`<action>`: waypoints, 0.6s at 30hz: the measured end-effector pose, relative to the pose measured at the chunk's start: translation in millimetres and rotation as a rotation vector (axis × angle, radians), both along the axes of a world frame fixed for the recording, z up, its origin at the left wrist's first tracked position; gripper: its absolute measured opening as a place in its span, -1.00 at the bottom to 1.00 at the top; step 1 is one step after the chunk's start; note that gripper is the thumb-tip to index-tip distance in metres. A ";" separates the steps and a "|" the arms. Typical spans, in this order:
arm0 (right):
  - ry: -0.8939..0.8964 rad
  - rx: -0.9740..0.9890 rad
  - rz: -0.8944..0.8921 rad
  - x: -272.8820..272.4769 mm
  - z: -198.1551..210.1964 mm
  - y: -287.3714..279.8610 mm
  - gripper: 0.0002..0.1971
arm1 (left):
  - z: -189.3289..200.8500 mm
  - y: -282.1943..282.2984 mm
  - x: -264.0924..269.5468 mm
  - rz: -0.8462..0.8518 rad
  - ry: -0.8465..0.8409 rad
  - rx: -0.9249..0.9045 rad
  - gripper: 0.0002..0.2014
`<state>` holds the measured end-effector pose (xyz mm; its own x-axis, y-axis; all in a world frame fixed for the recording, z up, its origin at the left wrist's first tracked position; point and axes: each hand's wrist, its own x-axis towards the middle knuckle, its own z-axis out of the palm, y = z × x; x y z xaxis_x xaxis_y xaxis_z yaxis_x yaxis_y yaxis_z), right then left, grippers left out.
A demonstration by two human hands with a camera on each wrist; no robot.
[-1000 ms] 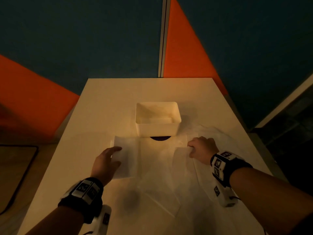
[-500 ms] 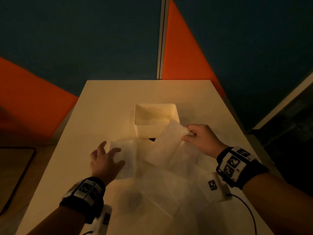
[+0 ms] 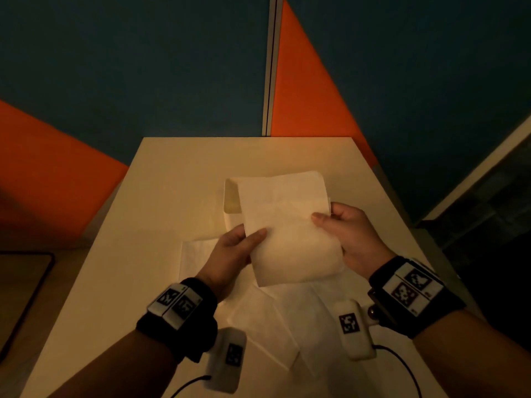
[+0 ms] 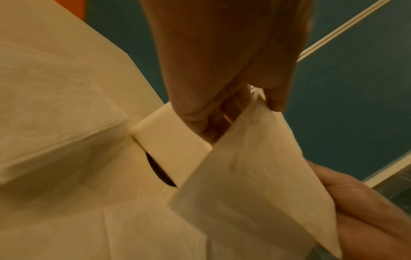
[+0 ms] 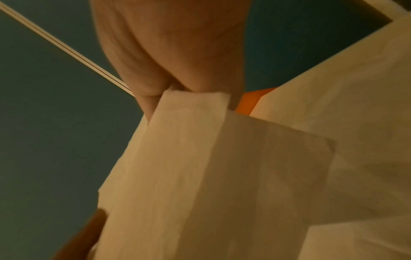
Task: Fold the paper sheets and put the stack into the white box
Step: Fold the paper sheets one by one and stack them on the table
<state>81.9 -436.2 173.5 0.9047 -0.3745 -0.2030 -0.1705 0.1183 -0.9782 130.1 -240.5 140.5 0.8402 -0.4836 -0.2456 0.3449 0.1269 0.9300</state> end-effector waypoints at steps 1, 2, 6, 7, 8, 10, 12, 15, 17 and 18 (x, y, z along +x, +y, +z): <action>0.003 0.021 -0.006 -0.5 -1.6 1.5 -0.82 | 0.9 -3.1 0.2 0.038 0.002 0.005 -0.78; 0.010 0.025 -0.009 -0.5 -3.7 2.6 -0.83 | 1.7 -5.1 0.1 0.067 -0.004 0.008 -0.79; 0.038 0.026 0.002 -3.5 -9.5 2.1 -0.86 | 2.5 -6.9 1.6 0.156 -0.022 0.028 -0.78; 0.039 0.040 0.007 -4.5 -10.1 1.5 -0.87 | 2.2 -6.6 1.9 0.166 -0.020 0.030 -0.78; 0.038 0.057 0.010 -5.3 -10.1 1.3 -0.86 | 2.0 -6.1 2.0 0.172 -0.017 0.029 -0.78; 0.027 0.093 0.013 -7.0 -8.8 1.3 -0.88 | 0.8 -5.1 2.1 0.181 -0.011 0.024 -0.79; 0.006 0.114 0.000 -7.8 -6.8 1.5 -0.90 | -0.7 -4.4 2.1 0.201 -0.008 0.011 -0.82; -0.019 0.135 -0.029 -7.8 -3.9 1.6 -0.87 | -3.1 -3.7 2.5 0.224 -0.026 -0.022 -0.83; -0.025 0.159 -0.032 -7.7 -3.0 1.6 -0.88 | -2.0 -2.6 2.4 0.227 -0.040 -0.042 -0.82; -0.024 0.164 -0.031 -7.8 -3.0 1.5 -0.88 | -0.2 -1.8 2.5 0.214 -0.051 -0.060 -0.79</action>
<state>74.1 -434.7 170.4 0.8985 -0.3659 -0.2425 -0.1413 0.2819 -0.9490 132.6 -242.3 140.3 0.9358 -0.3052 -0.1767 0.2572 0.2479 0.9340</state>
